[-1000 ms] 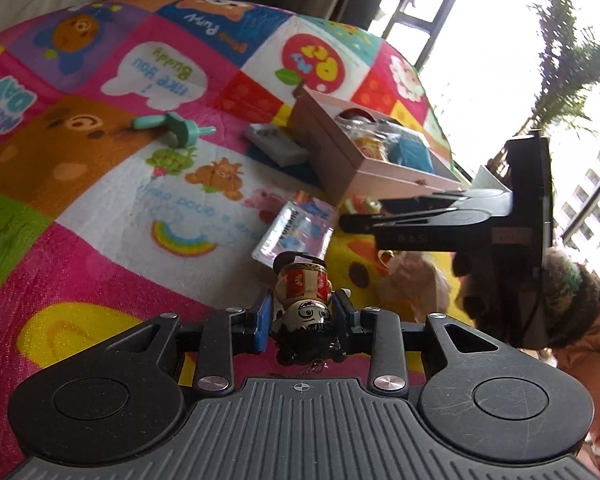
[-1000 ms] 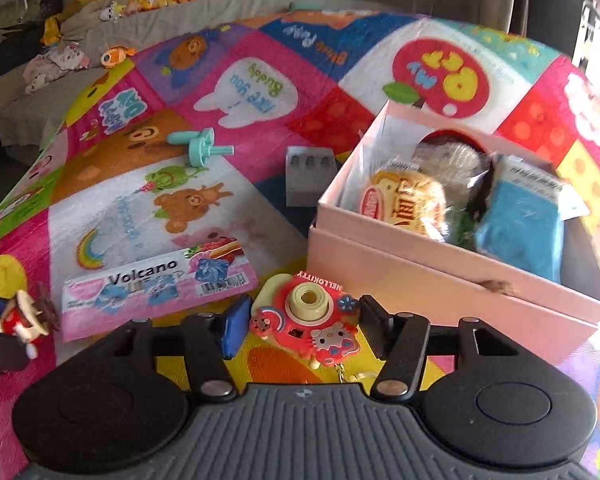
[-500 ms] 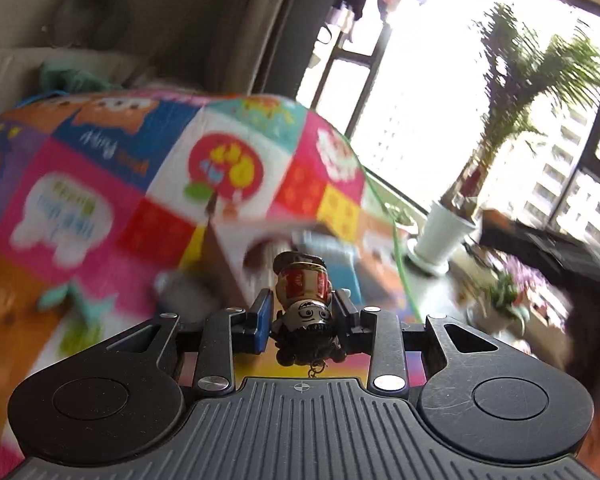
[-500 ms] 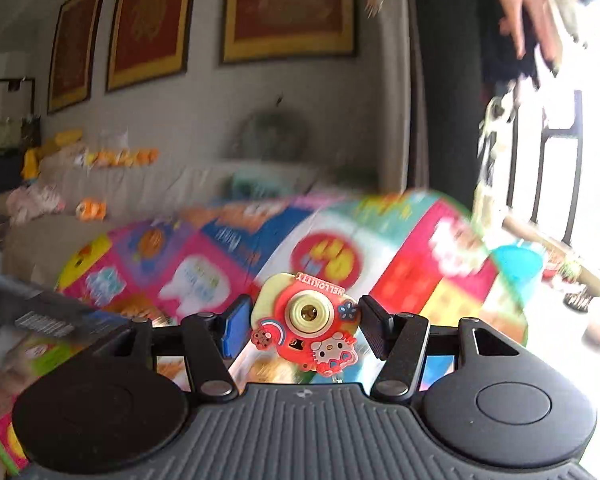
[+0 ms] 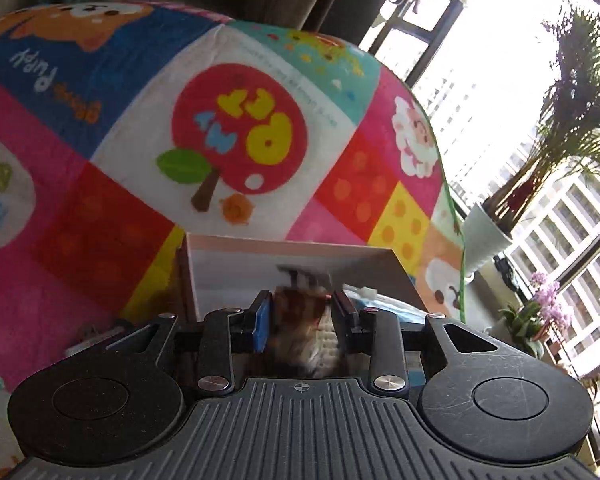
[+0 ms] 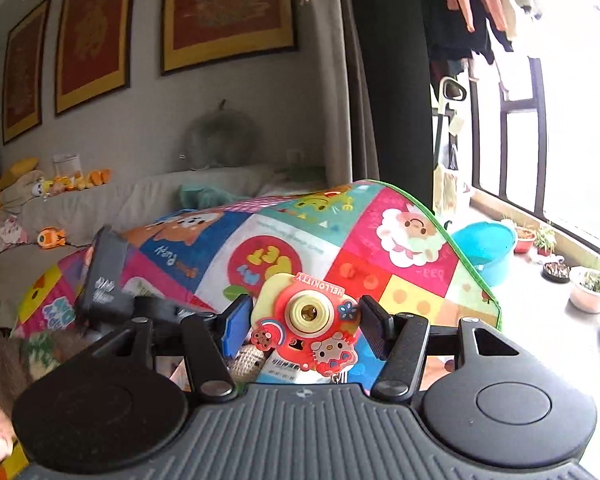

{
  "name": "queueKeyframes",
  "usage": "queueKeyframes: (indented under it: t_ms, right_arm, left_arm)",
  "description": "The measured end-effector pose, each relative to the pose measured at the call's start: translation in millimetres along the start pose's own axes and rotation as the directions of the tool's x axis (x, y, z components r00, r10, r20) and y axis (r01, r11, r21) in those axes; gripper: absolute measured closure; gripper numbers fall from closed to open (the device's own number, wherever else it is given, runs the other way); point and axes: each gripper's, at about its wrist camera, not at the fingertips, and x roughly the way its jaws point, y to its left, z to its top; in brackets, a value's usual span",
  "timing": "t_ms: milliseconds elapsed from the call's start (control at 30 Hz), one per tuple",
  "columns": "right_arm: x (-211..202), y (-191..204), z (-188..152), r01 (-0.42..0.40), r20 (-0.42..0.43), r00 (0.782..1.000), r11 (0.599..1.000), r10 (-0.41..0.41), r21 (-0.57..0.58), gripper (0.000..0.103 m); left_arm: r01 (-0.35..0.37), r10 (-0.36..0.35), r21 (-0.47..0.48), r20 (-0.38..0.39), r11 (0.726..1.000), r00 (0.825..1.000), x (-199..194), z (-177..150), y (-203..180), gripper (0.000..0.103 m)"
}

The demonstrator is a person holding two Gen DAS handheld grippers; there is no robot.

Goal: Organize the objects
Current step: 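Lower the figurine into the pink box with the left gripper while the right drops the red toy in, then grasp the pink biscuit-stick pack with the left gripper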

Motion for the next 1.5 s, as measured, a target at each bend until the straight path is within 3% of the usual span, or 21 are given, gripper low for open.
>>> queueKeyframes:
  t_ms: [167,300,400,467,600,733,933,1100,1267,1367,1500]
  right_arm:
    - [33.5,0.3,23.1,0.006,0.018,1.000,1.000,-0.006,0.013,0.045]
    - [65.9,-1.7,49.2,0.015,0.047,0.999,0.998,-0.017,0.061,0.045]
    - [97.3,-8.1,57.7,0.005,0.040,0.999,0.991,-0.010,0.133,0.044]
    - [114.7,-12.3,55.5,0.003,0.007,1.000,0.986,-0.004,0.168,0.030]
    - [111.2,-13.7,36.5,0.009,-0.012,1.000,0.982,-0.007,0.191,0.023]
    - [91.2,-5.9,10.3,0.026,-0.056,0.998,0.988,-0.018,0.150,0.017]
    - [46.3,21.6,-56.2,0.051,-0.164,0.985,0.999,-0.048,0.012,0.004]
    - [13.4,32.8,-118.3,0.016,-0.287,0.958,0.998,0.004,0.066,0.003]
    - [-1.0,28.6,-159.5,0.040,-0.365,0.931,0.985,0.024,0.167,0.000]
    - [2.2,28.7,-173.4,0.067,-0.400,0.917,0.984,0.005,0.167,0.000]
    - [2.3,35.1,-177.2,0.075,-0.388,0.922,0.986,-0.013,0.147,0.000]
  left_arm:
    - [0.037,-0.046,0.094,0.087,0.995,0.995,-33.6,0.4,6.6,0.068]
    - [0.071,-0.087,0.100,0.166,0.993,0.982,-80.0,-0.5,13.0,0.068]
    - [0.087,-0.101,0.086,0.180,0.993,0.978,-107.2,-8.6,22.6,0.068]
    - [0.091,-0.104,0.079,0.179,0.993,0.978,-125.1,-21.4,33.8,0.068]
    - [0.072,-0.086,0.098,0.151,0.993,0.985,-154.2,-57.6,59.5,0.068]
    - [0.036,-0.044,0.136,0.056,0.990,0.997,-162.7,-95.5,75.4,0.068]
    - [0.005,0.010,0.249,-0.061,0.969,0.998,-164.7,-139.9,59.4,0.068]
    - [-0.051,0.080,0.335,-0.074,0.941,0.994,-157.1,-145.6,39.7,0.068]
    - [-0.120,0.171,0.405,-0.090,0.906,0.981,-145.9,-151.4,18.2,0.068]
    - [-0.170,0.219,0.395,-0.081,0.903,0.972,-142.2,-151.2,12.4,0.068]
    - [-0.248,0.287,0.388,-0.047,0.888,0.957,-134.4,-150.0,9.8,0.066]
